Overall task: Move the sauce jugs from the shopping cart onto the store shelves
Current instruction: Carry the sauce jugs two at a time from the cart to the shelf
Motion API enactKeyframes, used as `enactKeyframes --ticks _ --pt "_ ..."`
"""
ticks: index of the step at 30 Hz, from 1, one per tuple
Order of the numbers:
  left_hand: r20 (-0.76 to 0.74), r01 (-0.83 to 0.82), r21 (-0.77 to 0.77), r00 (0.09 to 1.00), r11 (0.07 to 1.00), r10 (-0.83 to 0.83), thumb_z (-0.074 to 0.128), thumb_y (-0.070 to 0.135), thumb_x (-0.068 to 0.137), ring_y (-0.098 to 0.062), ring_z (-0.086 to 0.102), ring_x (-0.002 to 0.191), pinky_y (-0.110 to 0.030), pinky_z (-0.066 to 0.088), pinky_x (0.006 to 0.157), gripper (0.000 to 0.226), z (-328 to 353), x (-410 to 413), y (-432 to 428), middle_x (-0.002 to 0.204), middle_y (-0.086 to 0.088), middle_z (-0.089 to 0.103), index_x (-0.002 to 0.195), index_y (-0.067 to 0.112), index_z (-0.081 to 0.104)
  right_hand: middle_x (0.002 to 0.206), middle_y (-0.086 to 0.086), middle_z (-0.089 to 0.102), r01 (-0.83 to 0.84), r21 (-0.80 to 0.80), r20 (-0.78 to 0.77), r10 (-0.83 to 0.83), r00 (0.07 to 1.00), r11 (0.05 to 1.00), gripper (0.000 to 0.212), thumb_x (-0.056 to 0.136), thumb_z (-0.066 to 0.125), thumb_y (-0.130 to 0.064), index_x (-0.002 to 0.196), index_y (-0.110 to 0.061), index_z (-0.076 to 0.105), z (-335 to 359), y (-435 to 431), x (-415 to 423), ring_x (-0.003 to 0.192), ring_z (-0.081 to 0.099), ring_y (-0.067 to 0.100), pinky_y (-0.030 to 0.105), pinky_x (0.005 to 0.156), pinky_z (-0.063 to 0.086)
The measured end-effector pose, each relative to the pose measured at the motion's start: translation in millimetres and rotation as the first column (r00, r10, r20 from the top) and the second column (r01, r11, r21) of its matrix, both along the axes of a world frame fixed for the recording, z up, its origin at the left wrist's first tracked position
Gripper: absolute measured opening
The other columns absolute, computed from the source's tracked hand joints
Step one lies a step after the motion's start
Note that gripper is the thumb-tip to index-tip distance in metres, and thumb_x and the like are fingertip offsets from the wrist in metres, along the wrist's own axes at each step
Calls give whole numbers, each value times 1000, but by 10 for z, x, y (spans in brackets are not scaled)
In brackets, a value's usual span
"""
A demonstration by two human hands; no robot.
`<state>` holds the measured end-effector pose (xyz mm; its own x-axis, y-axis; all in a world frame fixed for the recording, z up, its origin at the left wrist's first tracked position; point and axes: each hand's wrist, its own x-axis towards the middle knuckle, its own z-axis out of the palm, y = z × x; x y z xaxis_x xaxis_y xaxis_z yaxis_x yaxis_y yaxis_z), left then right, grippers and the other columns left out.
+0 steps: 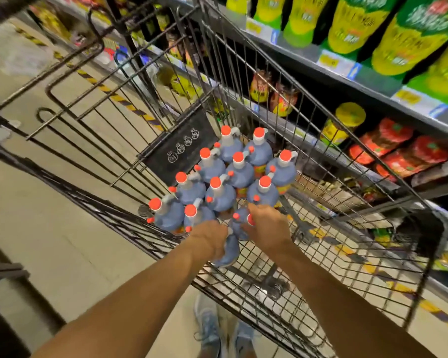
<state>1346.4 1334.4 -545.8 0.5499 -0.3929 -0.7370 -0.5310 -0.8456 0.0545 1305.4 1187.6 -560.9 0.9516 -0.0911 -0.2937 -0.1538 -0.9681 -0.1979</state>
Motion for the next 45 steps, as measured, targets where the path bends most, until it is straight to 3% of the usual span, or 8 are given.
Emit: enactKeyframes --ticks 15,22,25,28,31,36,40,45 --pt "49 -332 -264 933 906 356 62 44 87 -35 62 110 -38 49 83 40 -94 -115 -540 114 -15 67 109 11 66 89 6 74 369 91 36 -373 927 925 24 83 66 -38 97 -19 70 2 -849 -498 84 70 32 35 67 54" --pt "-345 -663 -515 740 543 577 92 14 59 -17 50 112 -25 42 95 105 -456 -458 -550 132 0 44 146 16 32 119 13 55 471 475 -49 -512 858 744 54 67 88 -23 116 -12 68 -156 -969 -648 111 55 32 43 92 50" --pt "-582 -849 -501 472 165 662 86 -11 58 -23 56 105 -40 52 91 94 -572 -502 -641 133 -15 54 139 5 41 128 5 57 410 692 -83 -498 863 595 75 63 90 -6 129 -15 56 -263 -943 -779 121 55 24 40 98 49" --pt "-646 -840 -509 229 -187 728 80 6 61 -33 61 107 -55 52 92 73 -637 -540 -806 122 -19 62 128 3 53 118 -39 56 392 792 -72 -565 822 468 88 63 89 0 122 -49 46 -353 -862 -818 110 53 -19 4 83 46" --pt "-682 -770 -528 133 -358 719 71 -21 70 -26 65 99 -34 60 78 60 -739 -652 -962 115 -17 66 122 5 57 115 -41 53 428 802 -74 -641 764 416 86 62 91 -4 116 -52 44 -488 -842 -784 107 49 -26 1 82 42" --pt "-632 -751 -569 138 -336 763 79 -17 65 -24 64 107 -21 53 85 81 -843 -724 -1065 123 -10 64 134 8 46 117 -29 55 473 826 -185 -646 740 306 87 62 90 -9 117 -60 44 -717 -864 -802 112 58 5 38 89 56" --pt "-582 -738 -591 111 -325 806 84 -15 59 -29 63 105 -42 51 96 84 -887 -739 -1128 120 -16 63 132 6 46 114 -45 56 436 837 -127 -657 743 331 81 57 81 -38 117 -74 40 -732 -855 -799 103 58 -17 13 73 53" --pt "-564 -741 -579 62 -341 823 88 -2 55 -40 61 108 -53 50 95 88 -938 -734 -1194 120 -24 62 130 -1 42 119 -35 59 382 840 -19 -683 731 386 79 66 88 -27 123 -63 45 -788 -860 -793 109 59 -11 9 80 50"
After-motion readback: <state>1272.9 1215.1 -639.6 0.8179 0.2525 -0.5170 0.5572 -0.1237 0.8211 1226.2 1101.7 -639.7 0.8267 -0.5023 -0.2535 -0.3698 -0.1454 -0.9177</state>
